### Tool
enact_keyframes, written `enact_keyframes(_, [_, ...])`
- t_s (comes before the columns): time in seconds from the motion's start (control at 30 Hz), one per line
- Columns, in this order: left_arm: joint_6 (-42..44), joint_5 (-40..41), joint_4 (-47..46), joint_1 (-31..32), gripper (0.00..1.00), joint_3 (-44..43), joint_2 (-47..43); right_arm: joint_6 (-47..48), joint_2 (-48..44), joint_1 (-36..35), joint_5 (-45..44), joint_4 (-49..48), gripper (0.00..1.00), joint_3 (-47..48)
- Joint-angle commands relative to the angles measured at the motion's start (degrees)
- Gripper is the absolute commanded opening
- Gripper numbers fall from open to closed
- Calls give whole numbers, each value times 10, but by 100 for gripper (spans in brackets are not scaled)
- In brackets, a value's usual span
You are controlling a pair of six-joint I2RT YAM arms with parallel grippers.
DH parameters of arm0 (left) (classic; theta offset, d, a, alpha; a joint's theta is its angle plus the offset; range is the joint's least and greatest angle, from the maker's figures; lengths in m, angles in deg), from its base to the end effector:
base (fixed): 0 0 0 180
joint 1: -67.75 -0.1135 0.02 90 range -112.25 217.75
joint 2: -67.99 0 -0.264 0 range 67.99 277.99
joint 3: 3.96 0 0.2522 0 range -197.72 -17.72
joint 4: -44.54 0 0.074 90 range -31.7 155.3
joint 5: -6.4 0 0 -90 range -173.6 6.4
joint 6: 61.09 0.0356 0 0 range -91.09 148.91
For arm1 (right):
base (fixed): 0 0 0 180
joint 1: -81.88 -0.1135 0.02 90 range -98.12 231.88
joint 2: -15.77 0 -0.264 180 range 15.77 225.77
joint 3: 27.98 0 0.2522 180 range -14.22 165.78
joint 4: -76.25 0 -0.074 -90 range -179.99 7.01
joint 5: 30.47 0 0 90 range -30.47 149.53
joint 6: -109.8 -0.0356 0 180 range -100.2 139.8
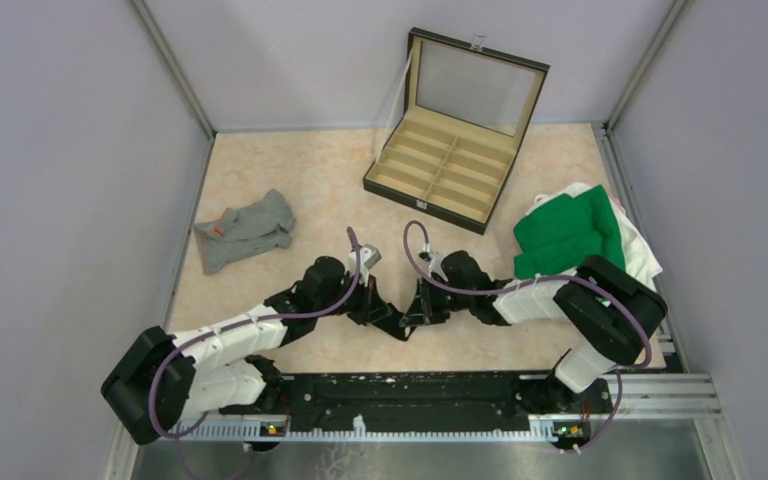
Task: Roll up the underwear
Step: Roll the underwear to the center of the board.
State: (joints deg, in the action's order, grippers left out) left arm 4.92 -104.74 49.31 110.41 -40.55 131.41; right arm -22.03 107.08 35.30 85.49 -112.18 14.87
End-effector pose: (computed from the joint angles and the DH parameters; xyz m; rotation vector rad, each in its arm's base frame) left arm 0.1518 -0.1573 0.1796 0.6001 2.1952 -1.0479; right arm 0.1773 0.2101 0.1205 -0.3768 2.5197 1.2416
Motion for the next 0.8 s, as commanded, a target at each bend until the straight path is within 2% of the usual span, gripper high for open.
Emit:
enact_keyframes(0.0, [8,23,-30,3,0,12,6,22,20,6,-93,90,0,-1])
enact_keyframes(0.13, [9,36,-37,2,0,12,29,22,18,6,-94,91,1,0])
enact_keyframes(0.27, [10,63,-39,3,0,6,56,27,13,6,-94,95,6,1])
enact_keyframes(0.4, [8,91,-33,2,0,3,74,29,-11,6,-97,96,13,-2])
enact_keyframes(0.77, [-6,94,-65,2,0,27,122,44,-111,6,-110,120,37,-7])
